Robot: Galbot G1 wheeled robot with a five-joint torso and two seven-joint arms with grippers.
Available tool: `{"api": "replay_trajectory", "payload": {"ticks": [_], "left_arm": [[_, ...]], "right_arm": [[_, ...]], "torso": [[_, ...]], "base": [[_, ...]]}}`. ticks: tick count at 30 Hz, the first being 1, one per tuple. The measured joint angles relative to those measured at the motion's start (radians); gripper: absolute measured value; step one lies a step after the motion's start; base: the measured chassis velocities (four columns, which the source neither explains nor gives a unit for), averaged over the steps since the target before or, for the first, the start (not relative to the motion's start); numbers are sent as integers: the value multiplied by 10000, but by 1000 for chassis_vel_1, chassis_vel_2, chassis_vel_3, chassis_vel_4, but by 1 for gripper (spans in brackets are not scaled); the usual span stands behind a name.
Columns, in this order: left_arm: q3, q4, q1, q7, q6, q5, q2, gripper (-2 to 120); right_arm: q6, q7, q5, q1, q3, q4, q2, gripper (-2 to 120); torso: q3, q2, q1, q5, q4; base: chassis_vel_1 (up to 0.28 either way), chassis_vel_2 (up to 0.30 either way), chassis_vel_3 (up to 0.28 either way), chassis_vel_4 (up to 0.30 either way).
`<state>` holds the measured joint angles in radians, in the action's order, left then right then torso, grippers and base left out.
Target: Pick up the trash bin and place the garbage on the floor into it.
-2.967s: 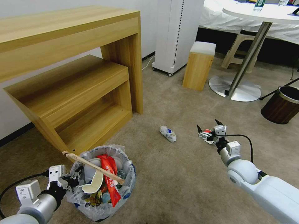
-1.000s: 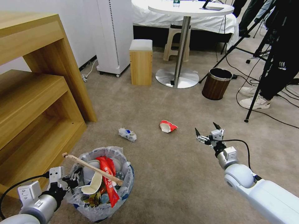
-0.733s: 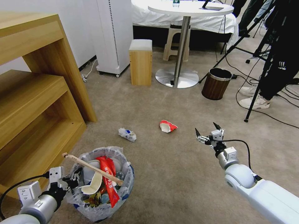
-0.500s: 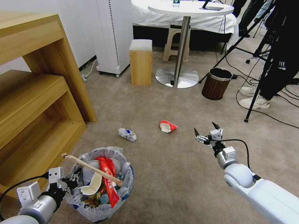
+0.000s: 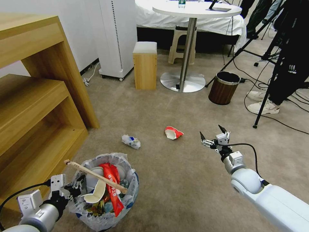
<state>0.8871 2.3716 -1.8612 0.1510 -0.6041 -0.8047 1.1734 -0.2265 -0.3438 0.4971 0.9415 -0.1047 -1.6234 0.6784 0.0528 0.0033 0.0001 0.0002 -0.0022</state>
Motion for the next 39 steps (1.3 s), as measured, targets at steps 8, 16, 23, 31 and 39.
{"api": "replay_trajectory", "payload": {"ticks": [8,16,23,31,39], "left_arm": [[0,2,-28,-44,18,64,44,1],[5,10,-52,-67,38,93,68,1],[14,32,-62,-91,44,103,102,1],[-31,25,-70,-132,51,215,245,1],[-170,-157,102,-122,55,198,93,1]], "right_arm": [[-32,-10,-58,-45,-22,65,-18,100],[-89,2,-46,-51,-83,92,16,100],[-221,331,72,-113,-249,54,2,100],[-665,1670,1039,-875,-1006,-63,27,100],[-633,3253,2244,-1591,-1357,345,178,100]], "torso": [[0,-1,0,-2,-2],[0,0,0,-2,-1],[-2,0,0,-2,-3],[-1,-1,0,-3,-2],[-1,0,0,-3,-1]], "base": [[-157,142,156,-149],[-98,115,111,-109],[-100,80,99,-96],[-80,88,78,-85],[-11,23,11,-30]]}}
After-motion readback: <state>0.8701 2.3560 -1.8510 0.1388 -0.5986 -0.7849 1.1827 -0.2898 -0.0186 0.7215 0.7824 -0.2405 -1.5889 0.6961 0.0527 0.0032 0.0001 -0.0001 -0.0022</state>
